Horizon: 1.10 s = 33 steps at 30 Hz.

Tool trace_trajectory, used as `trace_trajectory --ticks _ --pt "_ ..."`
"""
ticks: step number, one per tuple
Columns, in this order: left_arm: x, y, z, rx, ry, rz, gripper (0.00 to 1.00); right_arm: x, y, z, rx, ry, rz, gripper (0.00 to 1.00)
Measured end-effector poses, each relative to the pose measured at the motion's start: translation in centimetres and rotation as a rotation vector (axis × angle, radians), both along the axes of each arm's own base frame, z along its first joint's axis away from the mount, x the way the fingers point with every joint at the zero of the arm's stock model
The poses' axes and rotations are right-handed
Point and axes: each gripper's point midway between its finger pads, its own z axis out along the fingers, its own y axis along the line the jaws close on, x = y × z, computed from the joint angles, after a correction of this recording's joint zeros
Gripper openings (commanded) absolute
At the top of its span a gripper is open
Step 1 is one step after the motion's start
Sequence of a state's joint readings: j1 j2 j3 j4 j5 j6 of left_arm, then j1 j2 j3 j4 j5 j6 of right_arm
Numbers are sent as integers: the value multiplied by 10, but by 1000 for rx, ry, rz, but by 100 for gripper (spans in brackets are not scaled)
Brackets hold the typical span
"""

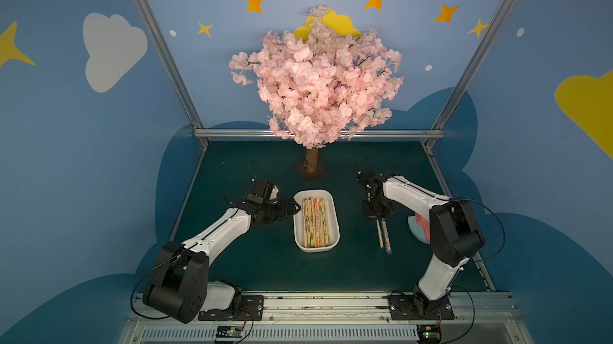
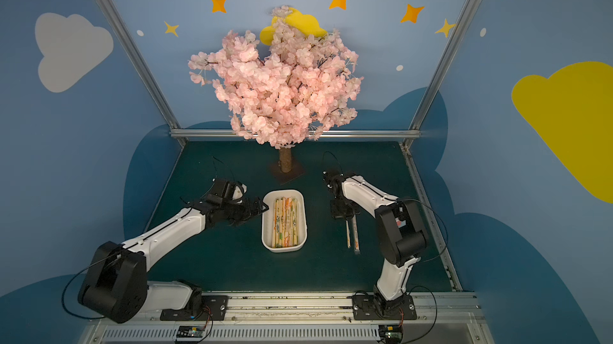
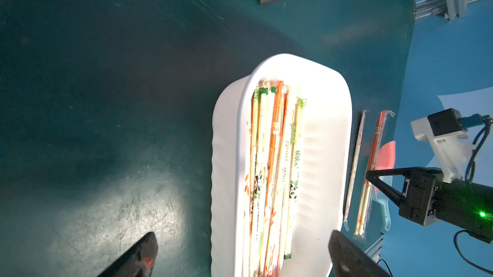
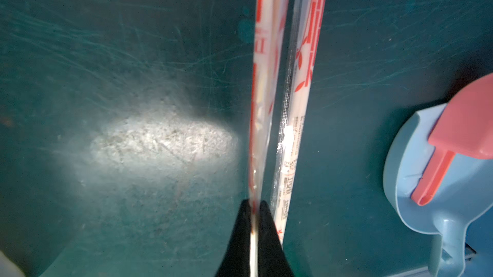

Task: Take the paired disposable chopsticks out of the storage box
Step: Place the paired disposable chopsticks at the center of the board.

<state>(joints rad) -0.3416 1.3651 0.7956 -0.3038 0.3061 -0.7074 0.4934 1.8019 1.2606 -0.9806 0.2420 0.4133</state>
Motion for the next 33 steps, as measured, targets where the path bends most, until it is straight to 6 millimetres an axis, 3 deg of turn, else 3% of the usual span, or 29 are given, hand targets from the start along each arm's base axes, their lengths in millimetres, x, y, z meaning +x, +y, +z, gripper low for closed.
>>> trace_trajectory --ticks 5,13,21,28,33 --pt "3 -4 -1 4 8 -4 100 -2 -3 -10 -26 31 -1 0" --pt "4 -8 -7 10 25 -15 100 -5 -3 -16 -30 50 -17 21" --pt "3 -8 -9 14 27 -19 100 -6 -3 -16 -29 47 -31 26" --pt "4 -8 -9 17 23 -24 100 -7 3 8 24 -3 -39 29" --pt "4 -6 -9 24 22 -20 100 -8 33 40 146 -78 -4 29"
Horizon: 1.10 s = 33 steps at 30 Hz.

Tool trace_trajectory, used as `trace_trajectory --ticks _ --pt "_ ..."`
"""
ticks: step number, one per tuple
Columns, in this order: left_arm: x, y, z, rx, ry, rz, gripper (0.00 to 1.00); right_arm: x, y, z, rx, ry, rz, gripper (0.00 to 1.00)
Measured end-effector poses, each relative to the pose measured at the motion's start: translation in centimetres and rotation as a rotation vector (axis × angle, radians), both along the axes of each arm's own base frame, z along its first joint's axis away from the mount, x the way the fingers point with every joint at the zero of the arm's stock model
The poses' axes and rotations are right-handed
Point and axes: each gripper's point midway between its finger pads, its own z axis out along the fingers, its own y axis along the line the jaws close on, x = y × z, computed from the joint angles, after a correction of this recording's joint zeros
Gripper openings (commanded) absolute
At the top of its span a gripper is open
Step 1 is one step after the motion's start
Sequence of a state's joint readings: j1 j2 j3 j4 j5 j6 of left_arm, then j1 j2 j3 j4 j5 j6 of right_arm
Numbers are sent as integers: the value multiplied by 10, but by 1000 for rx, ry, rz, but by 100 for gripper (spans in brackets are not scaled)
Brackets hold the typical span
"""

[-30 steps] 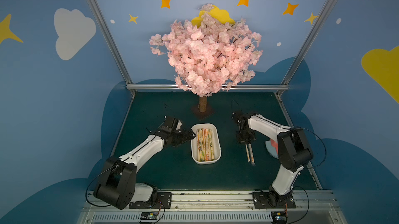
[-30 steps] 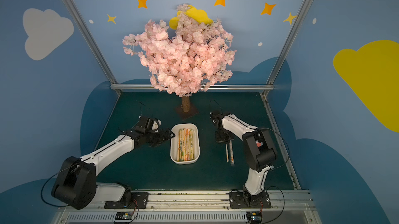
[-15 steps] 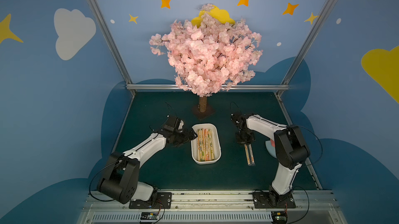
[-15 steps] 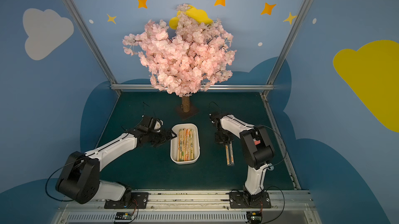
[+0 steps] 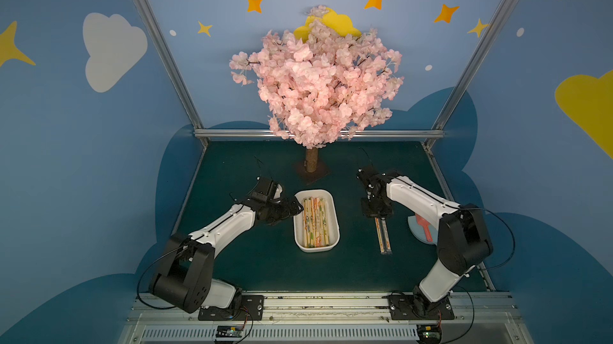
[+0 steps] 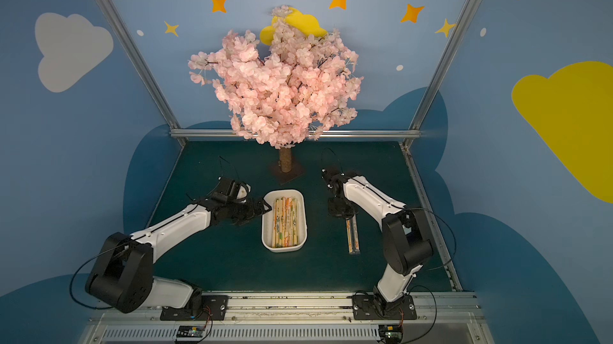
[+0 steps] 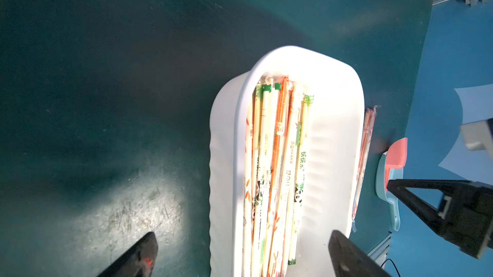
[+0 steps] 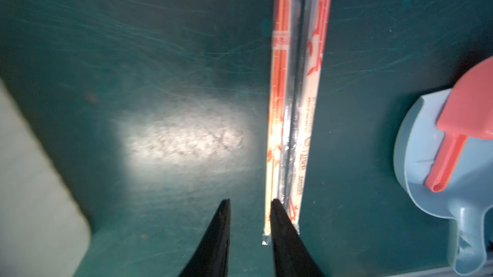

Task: Take the paired disposable chopsticks out of the storage box
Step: Place the paired disposable chopsticks at the center of the board, then pick up the paired disposable chopsticks from the storage box.

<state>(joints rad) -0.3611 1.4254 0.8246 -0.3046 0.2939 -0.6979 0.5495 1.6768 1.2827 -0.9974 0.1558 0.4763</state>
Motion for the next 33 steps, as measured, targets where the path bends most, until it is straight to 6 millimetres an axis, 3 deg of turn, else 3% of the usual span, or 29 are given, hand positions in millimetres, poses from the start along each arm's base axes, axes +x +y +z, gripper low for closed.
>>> trace_trajectory --ticks 6,13,24,33 --pt "2 5 -2 18 -4 15 100 -9 63 40 230 -109 84 33" --pt "4 21 -10 32 14 61 100 -15 123 55 444 -130 134 35" --pt "0 38 -8 28 8 106 100 -21 174 21 420 -41 187 33" --pt "-6 38 -12 20 24 102 100 -20 179 -15 297 4 175 28"
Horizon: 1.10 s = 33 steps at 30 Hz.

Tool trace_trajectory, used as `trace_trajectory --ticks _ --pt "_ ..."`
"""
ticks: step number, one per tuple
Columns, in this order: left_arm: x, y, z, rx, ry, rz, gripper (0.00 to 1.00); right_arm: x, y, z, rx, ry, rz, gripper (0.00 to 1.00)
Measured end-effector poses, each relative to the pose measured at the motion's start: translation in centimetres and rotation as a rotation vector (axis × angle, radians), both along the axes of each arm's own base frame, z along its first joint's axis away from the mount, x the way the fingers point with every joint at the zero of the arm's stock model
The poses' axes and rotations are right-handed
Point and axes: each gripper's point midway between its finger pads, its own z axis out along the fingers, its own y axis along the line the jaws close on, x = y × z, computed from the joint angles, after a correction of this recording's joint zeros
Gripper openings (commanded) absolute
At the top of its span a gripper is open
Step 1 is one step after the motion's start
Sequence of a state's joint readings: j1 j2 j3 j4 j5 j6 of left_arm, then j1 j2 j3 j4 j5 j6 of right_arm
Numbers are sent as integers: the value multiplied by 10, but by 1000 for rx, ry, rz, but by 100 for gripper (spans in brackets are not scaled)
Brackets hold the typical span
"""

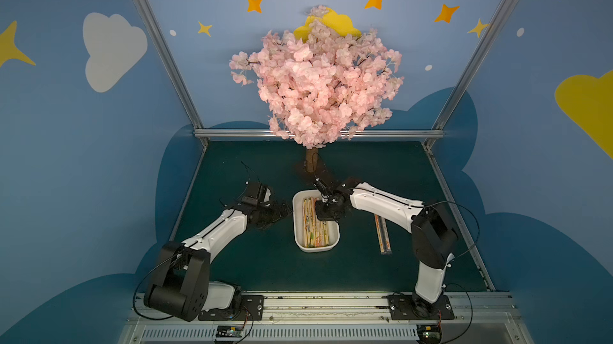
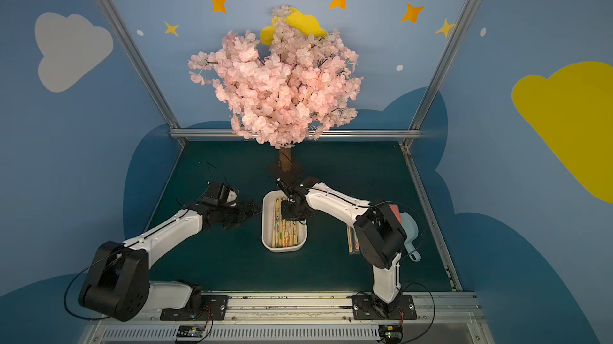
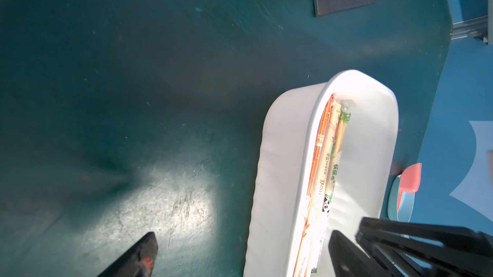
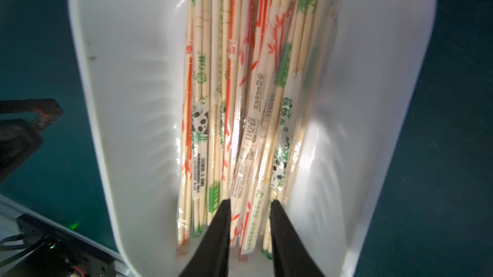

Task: Take the paired disposable chopsticks out of the storage box
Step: Pick up the paired disposable chopsticks from the storage box.

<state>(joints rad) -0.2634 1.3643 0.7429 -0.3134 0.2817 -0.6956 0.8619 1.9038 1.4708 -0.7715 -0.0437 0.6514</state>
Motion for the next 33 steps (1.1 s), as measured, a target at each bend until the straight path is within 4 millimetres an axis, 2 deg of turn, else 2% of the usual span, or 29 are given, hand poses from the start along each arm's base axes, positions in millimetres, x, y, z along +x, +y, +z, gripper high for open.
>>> trace_trajectory --ticks 6,16,23,33 --pt "0 -1 2 -10 -3 -3 100 7 -3 -18 -70 6 -9 27" --pt "0 0 3 -15 -6 -11 100 10 -4 -35 -122 33 -9 26" --pt "-2 2 4 -18 -12 -10 100 9 -5 -41 -135 45 -11 24" --pt "-4 3 2 -22 -7 -10 100 10 -4 -41 -133 49 -11 12"
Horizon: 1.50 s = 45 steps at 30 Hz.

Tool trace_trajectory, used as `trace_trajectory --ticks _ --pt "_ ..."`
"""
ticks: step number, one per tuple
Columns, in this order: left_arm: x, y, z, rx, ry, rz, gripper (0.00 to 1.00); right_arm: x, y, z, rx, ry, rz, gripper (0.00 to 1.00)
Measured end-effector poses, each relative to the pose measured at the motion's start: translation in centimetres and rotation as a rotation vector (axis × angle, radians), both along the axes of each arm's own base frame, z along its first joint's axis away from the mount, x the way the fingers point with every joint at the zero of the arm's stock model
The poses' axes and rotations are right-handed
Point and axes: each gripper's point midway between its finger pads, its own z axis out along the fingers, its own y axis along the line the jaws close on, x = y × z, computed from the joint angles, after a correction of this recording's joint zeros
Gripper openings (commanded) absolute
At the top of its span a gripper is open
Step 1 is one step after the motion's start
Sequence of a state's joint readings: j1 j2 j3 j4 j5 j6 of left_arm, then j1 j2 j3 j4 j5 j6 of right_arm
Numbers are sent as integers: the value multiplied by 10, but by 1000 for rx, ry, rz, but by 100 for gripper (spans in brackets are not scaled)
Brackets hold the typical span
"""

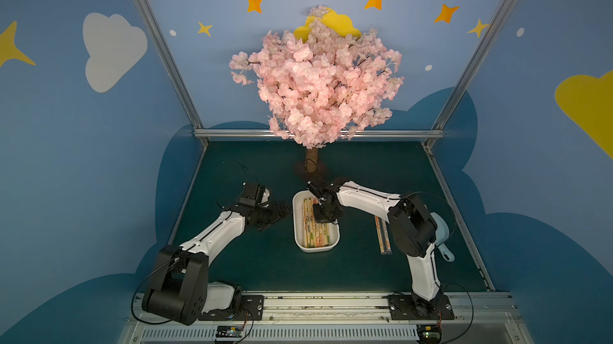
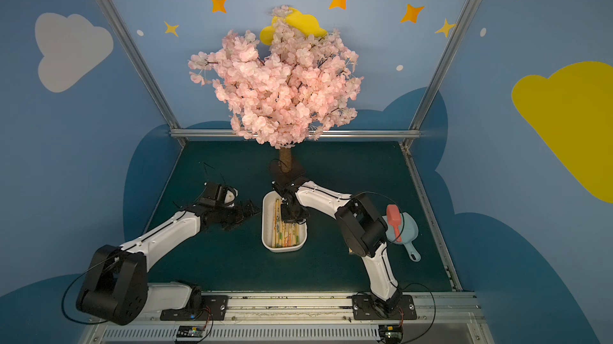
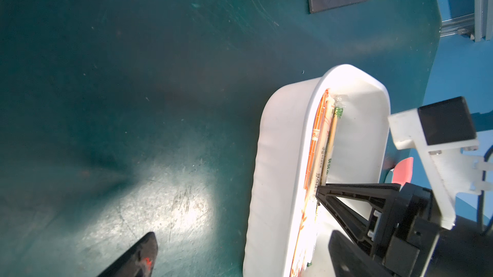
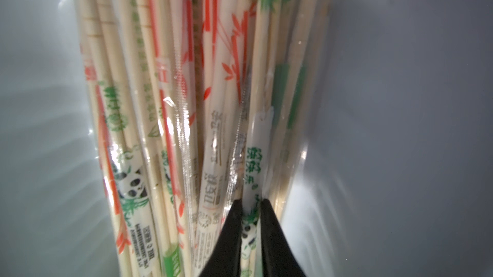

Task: Take the paired disposable chopsticks out of the storage box
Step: Pick up the paired disposable chopsticks from the storage box, then place the paired disposable chopsticks at the center of the board.

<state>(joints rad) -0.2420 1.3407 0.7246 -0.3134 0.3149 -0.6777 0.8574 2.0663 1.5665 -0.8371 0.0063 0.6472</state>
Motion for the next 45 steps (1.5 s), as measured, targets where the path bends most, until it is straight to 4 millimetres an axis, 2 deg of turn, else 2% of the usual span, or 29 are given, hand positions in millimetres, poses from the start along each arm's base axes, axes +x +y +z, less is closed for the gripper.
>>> trace_trajectory --ticks 8,12,23,28,33,36,41,45 --pt "0 0 0 -2 0 -1 100 0 -1 1 1 1 -3 5" --pt "0 0 2 -4 -5 -1 100 1 -1 8 13 -9 -6 5" --pt "0 0 2 -4 -7 -2 100 6 2 61 128 -72 -25 4" --pt "0 0 2 -3 -7 -2 100 8 -3 87 182 -107 -44 5" --pt "0 0 3 -4 -9 -3 100 9 -30 115 225 -155 -91 5" --pt "0 -1 7 -8 -21 -3 100 10 -59 123 221 -181 -141 5" --pt "0 -1 11 -15 -31 -6 100 12 -115 109 127 -214 -238 6" --pt "0 -3 11 -20 -29 -11 100 10 -144 88 4 -225 -256 6"
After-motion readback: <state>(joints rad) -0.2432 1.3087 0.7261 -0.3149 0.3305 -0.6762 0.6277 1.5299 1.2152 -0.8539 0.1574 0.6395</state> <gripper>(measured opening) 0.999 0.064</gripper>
